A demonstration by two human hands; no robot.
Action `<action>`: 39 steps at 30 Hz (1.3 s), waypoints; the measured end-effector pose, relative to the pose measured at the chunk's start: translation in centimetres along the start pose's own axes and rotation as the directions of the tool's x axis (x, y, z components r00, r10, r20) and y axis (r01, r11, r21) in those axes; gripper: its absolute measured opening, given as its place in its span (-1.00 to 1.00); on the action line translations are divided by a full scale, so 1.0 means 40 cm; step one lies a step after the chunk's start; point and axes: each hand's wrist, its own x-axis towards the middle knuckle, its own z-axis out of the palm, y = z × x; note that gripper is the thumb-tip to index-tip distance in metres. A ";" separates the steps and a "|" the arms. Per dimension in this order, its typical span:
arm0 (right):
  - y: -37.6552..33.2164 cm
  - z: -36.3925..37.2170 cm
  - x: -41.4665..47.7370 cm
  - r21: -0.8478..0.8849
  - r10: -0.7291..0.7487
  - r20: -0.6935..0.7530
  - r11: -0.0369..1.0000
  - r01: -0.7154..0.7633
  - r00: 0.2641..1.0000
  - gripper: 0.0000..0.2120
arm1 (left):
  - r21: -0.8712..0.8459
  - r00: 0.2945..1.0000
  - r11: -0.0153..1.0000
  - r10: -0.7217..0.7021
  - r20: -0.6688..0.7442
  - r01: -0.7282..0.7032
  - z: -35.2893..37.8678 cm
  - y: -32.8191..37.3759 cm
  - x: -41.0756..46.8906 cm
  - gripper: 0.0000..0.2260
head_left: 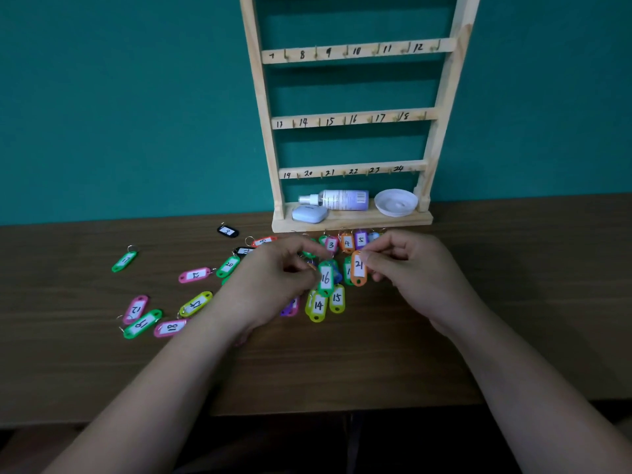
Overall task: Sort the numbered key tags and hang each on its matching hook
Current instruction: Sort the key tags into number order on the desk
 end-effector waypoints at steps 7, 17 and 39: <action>0.004 0.011 -0.002 -0.031 0.017 0.002 0.999 -0.017 1.000 -0.95 | 0.199 0.999 0.980 0.023 0.029 -0.028 0.048 -0.009 0.017 -0.78; 0.008 -0.001 0.001 0.010 0.024 -0.082 1.000 -0.024 0.996 -0.96 | 0.228 0.996 0.970 0.078 0.037 -0.084 0.100 0.006 0.019 -0.88; -0.039 0.087 -0.040 -0.033 -0.110 0.080 0.993 0.113 0.991 -0.90 | 0.059 0.997 0.998 0.039 -0.070 -0.034 -0.035 0.000 -0.028 -0.95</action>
